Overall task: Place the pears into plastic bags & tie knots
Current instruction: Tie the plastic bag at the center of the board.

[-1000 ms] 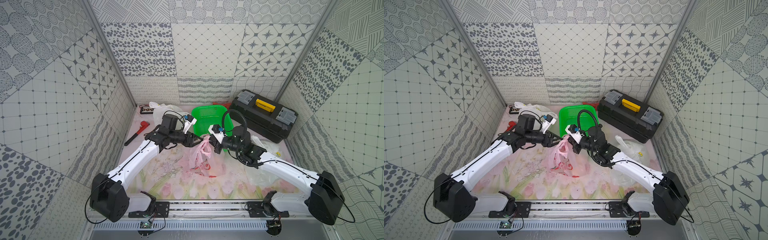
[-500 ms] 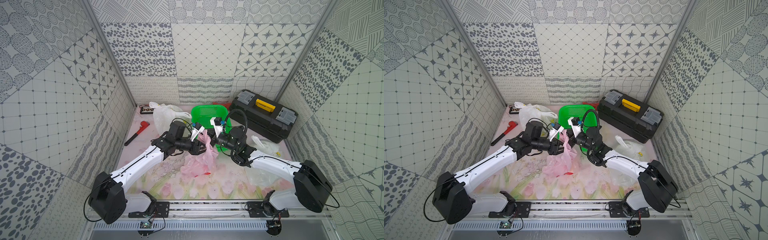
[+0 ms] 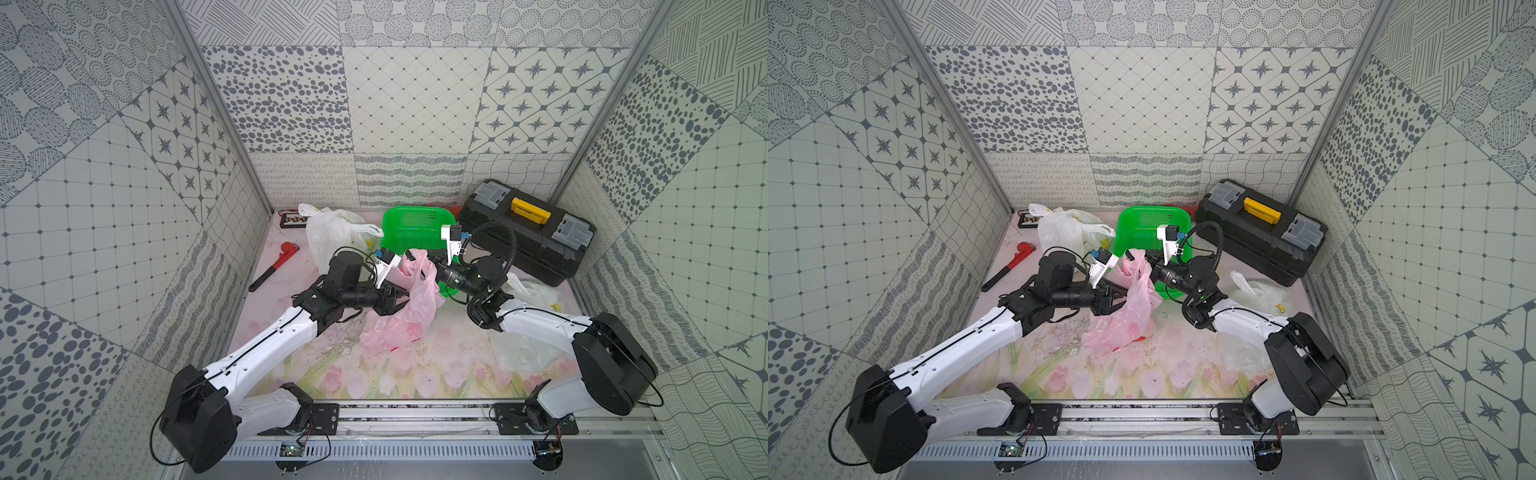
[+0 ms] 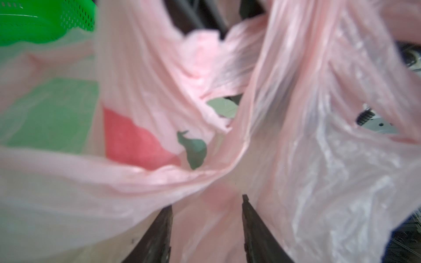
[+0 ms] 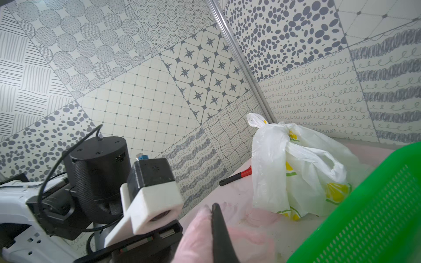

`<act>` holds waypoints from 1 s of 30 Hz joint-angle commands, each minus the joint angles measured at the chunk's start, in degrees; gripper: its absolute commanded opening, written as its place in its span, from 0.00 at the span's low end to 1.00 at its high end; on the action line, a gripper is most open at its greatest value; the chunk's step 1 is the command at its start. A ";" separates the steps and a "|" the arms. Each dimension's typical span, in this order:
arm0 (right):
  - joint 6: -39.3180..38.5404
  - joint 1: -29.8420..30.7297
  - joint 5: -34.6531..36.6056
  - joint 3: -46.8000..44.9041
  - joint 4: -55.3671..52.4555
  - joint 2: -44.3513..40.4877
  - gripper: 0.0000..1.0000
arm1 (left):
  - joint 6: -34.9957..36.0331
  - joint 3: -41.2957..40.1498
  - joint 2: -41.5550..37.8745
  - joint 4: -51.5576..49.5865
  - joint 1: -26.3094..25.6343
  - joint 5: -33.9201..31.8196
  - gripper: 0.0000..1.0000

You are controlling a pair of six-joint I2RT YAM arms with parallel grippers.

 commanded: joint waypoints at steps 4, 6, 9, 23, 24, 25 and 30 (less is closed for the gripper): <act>-0.80 0.18 -0.97 -1.90 2.60 -2.46 0.01 | 3.04 2.16 -3.82 -6.39 1.28 -3.13 0.49; -3.77 0.26 0.15 -3.00 0.52 -3.84 0.01 | 4.99 4.89 -6.32 -12.89 3.60 -0.56 0.48; -4.86 0.32 -0.55 -3.92 0.31 -4.22 0.01 | 6.80 7.02 -10.16 -18.74 7.09 2.01 0.50; -2.86 2.18 0.51 -2.75 0.53 -3.94 0.01 | 4.55 11.86 1.51 -5.60 4.53 3.50 0.39; -1.86 2.18 0.78 -2.58 1.26 -3.74 0.01 | 4.07 10.44 2.48 -3.85 3.68 3.49 0.37; -1.08 2.24 0.83 -2.44 1.91 -3.50 0.01 | 3.59 9.16 3.27 -2.09 3.10 3.30 0.36; 2.07 2.36 3.28 -1.80 7.43 0.09 0.01 | -1.11 6.26 7.08 5.45 -0.06 4.03 0.30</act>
